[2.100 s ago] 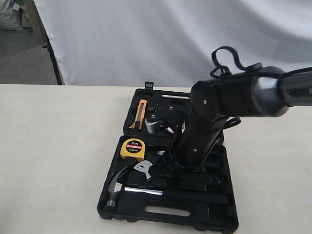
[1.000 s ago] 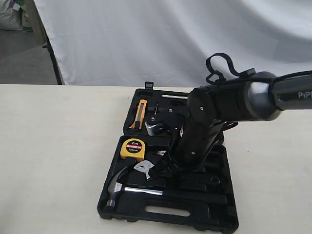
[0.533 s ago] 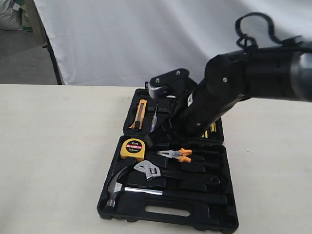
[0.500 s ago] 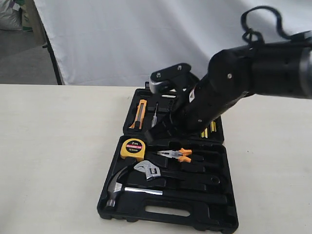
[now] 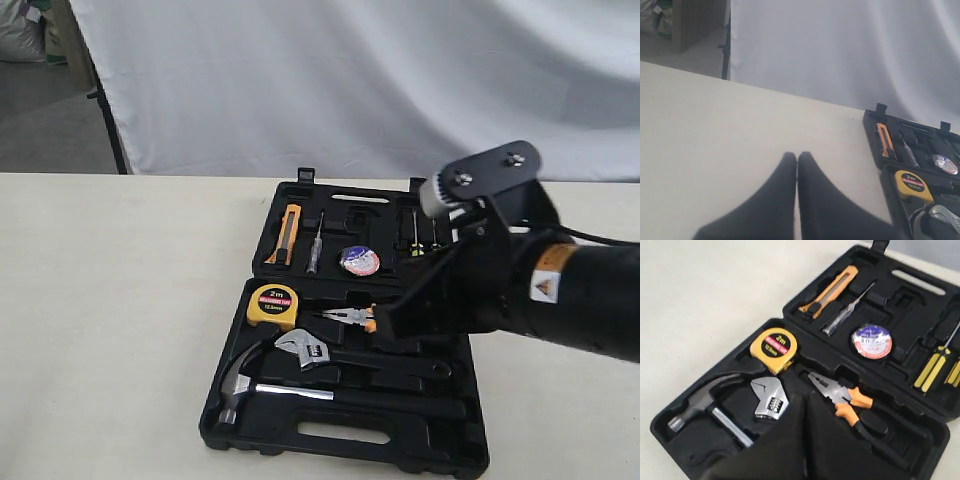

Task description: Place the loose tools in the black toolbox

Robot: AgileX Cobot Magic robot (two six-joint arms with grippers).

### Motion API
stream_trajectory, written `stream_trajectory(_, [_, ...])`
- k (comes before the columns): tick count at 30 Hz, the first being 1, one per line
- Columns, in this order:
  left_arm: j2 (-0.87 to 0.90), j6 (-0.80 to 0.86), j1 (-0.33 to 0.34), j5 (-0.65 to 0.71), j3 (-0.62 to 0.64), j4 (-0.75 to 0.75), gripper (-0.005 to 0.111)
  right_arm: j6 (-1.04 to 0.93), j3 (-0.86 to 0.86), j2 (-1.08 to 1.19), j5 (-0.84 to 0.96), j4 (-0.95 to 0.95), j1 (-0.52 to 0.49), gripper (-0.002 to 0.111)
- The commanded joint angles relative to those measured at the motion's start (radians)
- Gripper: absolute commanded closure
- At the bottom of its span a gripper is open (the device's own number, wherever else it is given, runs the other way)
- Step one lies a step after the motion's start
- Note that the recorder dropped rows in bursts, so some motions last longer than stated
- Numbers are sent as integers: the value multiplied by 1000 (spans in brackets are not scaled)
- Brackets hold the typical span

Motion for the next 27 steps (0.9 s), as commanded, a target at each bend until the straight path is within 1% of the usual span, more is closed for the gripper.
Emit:
stream_trajectory(1, [-3, -5, 25, -7, -3, 4, 106, 7, 115, -163, -161, 0, -8, 109])
stream_trajectory(5, [-3, -5, 25, -7, -3, 4, 106, 19, 155, -318, -159, 0, -8, 109])
stream_trajectory(9, [-3, -5, 25, -7, -3, 4, 106, 87, 164, -440, -146, 0, -8, 109])
stream_trajectory(11, [-3, -5, 25, -7, -3, 4, 106, 91, 164, -499, -146, 0, -8, 109])
stream_trajectory(17, [-3, -5, 25, -7, -3, 4, 106, 122, 177, -618, -42, 0, -5, 109])
stream_trajectory(21, [-3, -5, 25, -7, -3, 4, 106, 127, 273, -661, -77, 0, -5, 109])
stream_trajectory(27, [-3, -5, 25, -7, -3, 4, 106, 145, 472, -736, -97, 0, -5, 109])
